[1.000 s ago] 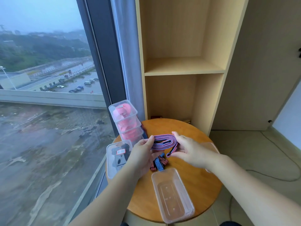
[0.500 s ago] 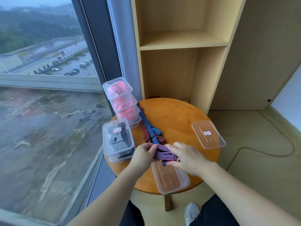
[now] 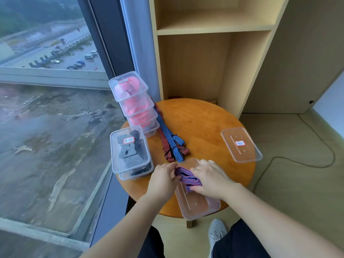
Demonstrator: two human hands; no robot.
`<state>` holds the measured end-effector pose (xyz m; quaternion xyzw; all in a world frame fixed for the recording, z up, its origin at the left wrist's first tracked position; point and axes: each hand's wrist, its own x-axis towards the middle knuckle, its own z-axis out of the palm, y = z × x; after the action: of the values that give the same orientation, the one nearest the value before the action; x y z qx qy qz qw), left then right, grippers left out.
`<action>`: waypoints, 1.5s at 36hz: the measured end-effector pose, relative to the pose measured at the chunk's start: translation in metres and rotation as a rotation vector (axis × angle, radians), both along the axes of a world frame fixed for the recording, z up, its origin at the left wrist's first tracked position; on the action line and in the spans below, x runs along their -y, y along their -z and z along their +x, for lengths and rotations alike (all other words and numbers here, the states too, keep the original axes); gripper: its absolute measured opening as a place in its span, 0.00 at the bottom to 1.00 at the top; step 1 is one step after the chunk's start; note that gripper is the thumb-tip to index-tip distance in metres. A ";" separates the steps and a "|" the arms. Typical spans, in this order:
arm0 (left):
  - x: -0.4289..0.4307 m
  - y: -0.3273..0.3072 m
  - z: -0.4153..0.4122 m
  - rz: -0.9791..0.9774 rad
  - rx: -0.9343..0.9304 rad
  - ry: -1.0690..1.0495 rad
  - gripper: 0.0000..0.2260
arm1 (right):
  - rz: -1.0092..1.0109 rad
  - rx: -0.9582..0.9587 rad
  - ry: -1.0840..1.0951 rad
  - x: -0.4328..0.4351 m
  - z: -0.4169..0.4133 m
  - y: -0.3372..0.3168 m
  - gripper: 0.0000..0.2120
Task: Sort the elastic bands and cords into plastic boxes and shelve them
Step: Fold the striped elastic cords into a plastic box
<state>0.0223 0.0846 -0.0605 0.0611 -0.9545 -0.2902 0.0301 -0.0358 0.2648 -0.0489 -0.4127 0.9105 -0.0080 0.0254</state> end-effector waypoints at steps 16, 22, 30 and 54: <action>-0.006 0.006 -0.005 -0.348 0.078 0.153 0.12 | 0.089 0.033 -0.007 0.006 -0.007 0.023 0.29; -0.005 0.007 -0.004 -0.338 0.070 0.188 0.13 | 0.133 0.021 -0.004 0.009 -0.005 0.020 0.30; -0.004 0.004 0.010 -0.136 0.014 0.122 0.13 | 0.042 0.075 -0.004 0.002 -0.002 0.015 0.28; -0.006 -0.019 0.002 0.071 -0.082 -0.083 0.17 | -0.148 0.417 0.265 0.071 -0.088 -0.008 0.12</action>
<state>0.0238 0.0906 -0.0415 0.0899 -0.9383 -0.3245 0.0788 -0.1236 0.1938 -0.0414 -0.2800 0.9286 -0.1626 0.1811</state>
